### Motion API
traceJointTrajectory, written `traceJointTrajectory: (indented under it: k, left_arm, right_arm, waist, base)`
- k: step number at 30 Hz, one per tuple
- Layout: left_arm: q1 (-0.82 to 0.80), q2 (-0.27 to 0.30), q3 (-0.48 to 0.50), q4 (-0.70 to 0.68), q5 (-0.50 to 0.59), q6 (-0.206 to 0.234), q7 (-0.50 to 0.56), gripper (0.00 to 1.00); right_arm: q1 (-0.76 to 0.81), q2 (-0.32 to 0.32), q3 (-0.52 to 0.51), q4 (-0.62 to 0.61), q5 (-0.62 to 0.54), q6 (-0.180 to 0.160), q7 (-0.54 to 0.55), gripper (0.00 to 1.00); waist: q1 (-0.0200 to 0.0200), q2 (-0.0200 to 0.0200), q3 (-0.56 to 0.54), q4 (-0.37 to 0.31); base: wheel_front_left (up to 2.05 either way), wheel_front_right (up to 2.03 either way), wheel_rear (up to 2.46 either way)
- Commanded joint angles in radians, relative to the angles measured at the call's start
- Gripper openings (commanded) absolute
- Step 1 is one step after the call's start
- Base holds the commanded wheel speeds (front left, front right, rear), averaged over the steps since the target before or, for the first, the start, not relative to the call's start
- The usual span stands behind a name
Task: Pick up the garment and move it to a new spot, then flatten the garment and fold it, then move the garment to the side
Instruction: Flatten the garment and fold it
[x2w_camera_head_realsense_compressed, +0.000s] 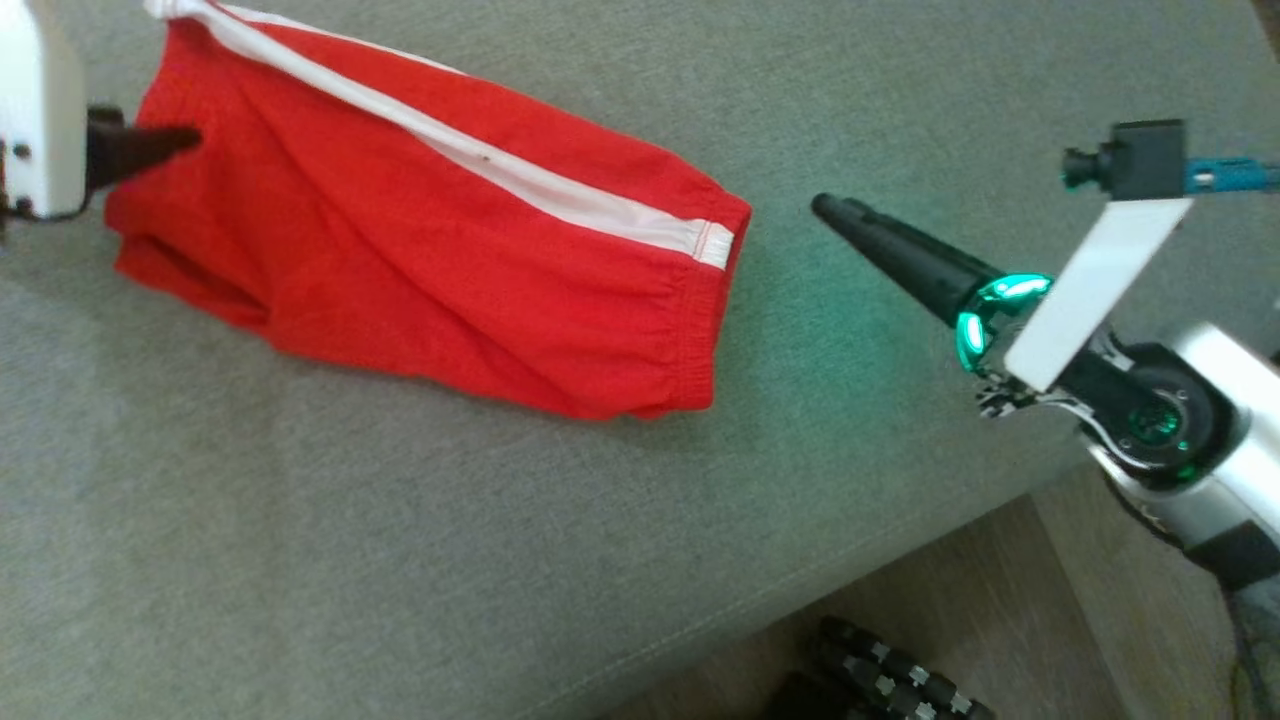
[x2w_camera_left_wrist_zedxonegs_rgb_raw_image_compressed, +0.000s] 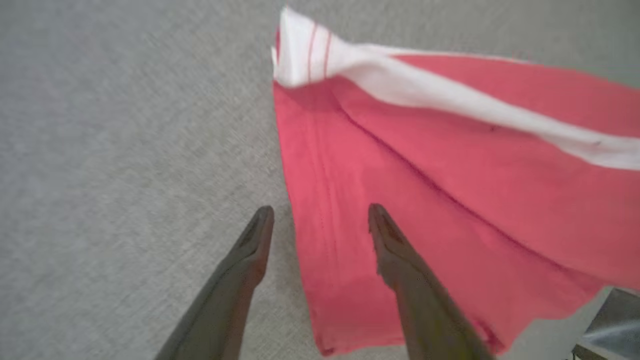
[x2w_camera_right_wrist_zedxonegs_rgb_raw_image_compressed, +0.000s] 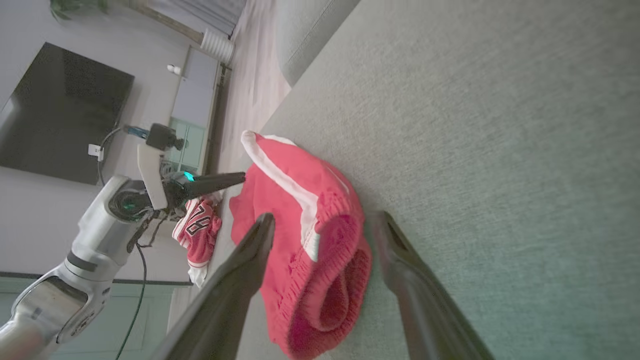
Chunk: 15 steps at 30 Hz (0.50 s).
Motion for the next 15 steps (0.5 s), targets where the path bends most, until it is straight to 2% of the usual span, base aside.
traceJointTrajectory:
  k: [1,7,14,15]
  left_arm:
    - [-0.025,0.054,0.042,-0.013,0.004,-0.006,0.006,1.00]
    - [-0.005,0.056,-0.012,0.014,-0.007,-0.006,0.100,1.00]
    - [-0.005,-0.006,-0.017,0.019,-0.060,-0.006,0.169,1.00]
    - [-0.006,-0.012,-0.019,0.019,-0.059,-0.006,0.170,0.70]
  right_arm:
    - [0.028,-0.036,-0.019,-0.029,0.004,-0.001,-0.014,1.00]
    - [0.074,-0.053,-0.039,-0.057,0.000,-0.001,-0.037,1.00]
    - [0.098,-0.043,-0.045,-0.056,-0.006,-0.001,-0.043,1.00]
    - [0.099,-0.040,-0.045,-0.054,-0.009,-0.001,-0.043,1.00]
  waist:
    - [0.0000,0.0000,0.006,-0.009]
    - [0.0000,0.0000,0.006,-0.038]
    - [0.0000,0.0000,0.000,-0.046]
    - [0.0000,0.0000,-0.001,-0.045]
  base:
    - [0.00,0.00,0.00]
    - [0.00,0.00,0.00]
    - [0.00,0.00,0.00]
    - [0.00,0.00,0.00]
